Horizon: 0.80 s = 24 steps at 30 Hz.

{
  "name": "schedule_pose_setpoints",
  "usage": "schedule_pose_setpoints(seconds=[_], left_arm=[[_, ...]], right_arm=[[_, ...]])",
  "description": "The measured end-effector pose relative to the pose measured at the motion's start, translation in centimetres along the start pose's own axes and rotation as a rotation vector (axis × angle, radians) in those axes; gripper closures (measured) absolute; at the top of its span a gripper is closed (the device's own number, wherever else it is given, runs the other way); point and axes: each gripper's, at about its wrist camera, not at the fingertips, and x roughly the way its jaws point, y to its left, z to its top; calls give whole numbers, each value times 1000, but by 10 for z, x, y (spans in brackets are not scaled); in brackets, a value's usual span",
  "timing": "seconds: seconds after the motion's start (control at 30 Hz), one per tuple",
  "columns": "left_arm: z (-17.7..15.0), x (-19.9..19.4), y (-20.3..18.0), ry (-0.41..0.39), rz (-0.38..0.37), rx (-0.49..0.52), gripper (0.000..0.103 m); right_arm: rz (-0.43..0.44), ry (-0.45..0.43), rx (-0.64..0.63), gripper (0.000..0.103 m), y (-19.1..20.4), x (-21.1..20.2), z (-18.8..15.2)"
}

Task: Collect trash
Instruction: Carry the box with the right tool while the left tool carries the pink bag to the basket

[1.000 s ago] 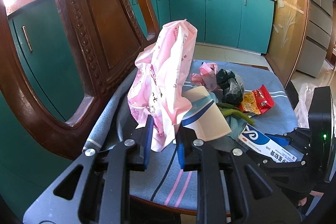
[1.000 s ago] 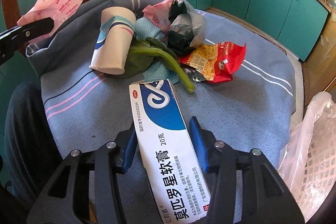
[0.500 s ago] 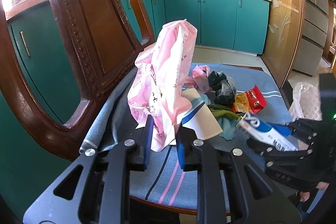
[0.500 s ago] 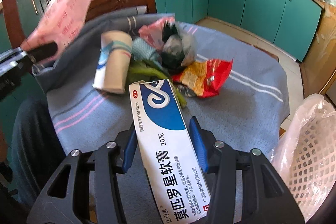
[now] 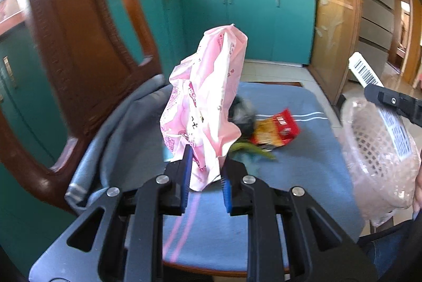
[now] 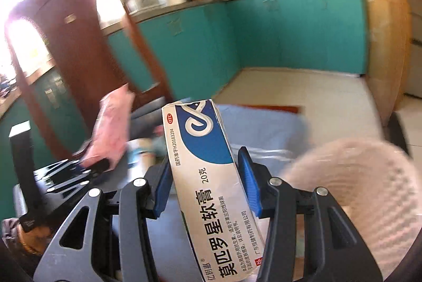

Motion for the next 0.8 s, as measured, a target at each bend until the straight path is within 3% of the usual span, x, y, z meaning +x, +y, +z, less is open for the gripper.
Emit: schedule_pose_setpoints(seconds=[0.13,0.3,0.47,0.6,0.73,0.8], left_arm=[[10,3,-38,-6,-106,37,81],[12,-3,-98,-7,-256,105,81],[9,-6,-153,27,-404,183,81],[7,-7,-184,85,-551,182,81],[1,-7,-208,98,-594,245,80],[-3,-4,-215,110,-576,270,70]], right_arm=[[-210,1,68,55,-48,-16,-6],[-379,107,241,55,-113,-19,-29],[-419,122,338,55,-143,-33,-43],[-443,88,387,55,-152,-48,-45],[-477,42,435,55,-169,-63,-46],[-475,30,451,55,-176,-64,-45]])
